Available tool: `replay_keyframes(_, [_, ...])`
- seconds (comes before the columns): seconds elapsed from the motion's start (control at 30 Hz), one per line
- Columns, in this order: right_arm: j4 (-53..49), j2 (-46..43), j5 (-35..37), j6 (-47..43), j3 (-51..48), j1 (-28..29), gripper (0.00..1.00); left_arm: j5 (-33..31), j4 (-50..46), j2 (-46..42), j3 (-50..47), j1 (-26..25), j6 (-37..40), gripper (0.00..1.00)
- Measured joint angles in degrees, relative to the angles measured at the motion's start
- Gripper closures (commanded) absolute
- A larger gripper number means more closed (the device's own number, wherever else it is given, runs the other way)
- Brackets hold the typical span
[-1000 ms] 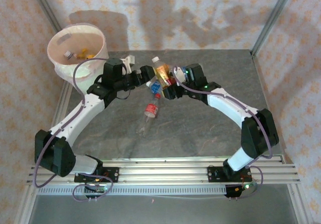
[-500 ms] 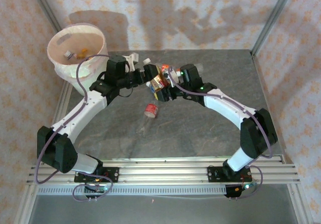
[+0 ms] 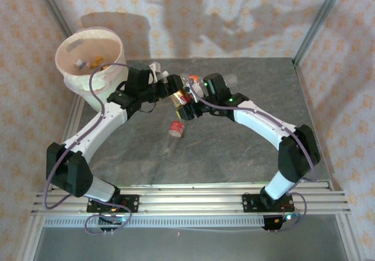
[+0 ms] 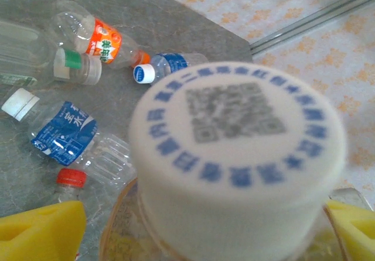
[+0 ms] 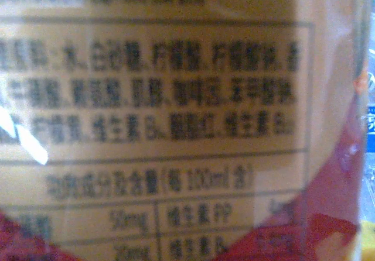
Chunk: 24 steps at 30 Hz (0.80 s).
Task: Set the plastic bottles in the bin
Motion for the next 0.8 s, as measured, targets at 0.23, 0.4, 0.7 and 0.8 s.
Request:
replay_keyframes(0.23, [-4.17,2.73,0.96,0.02,3.39,0.55,0.56,-1.95,-0.59,0.55,0.33,-0.11,0.02,0.35])
replay_keyframes(0.4, [-7.56,2.84,1.88,-0.15,5.49,0.59,0.39,-1.55,0.09,0.52,0.33,-0.11,-0.57,0.44])
replay_keyframes(0.7, [-8.81,2.14,7.45,0.66,6.01,1.46,0.01,-3.82,-0.02,0.44,0.81,-0.5,1.14,0.51])
replay_keyframes(0.8, [-8.24,0.39,8.74,0.98,5.97,1.66,0.01,-6.25,-2.14,0.15,2.34,-0.74,2.16,0.52])
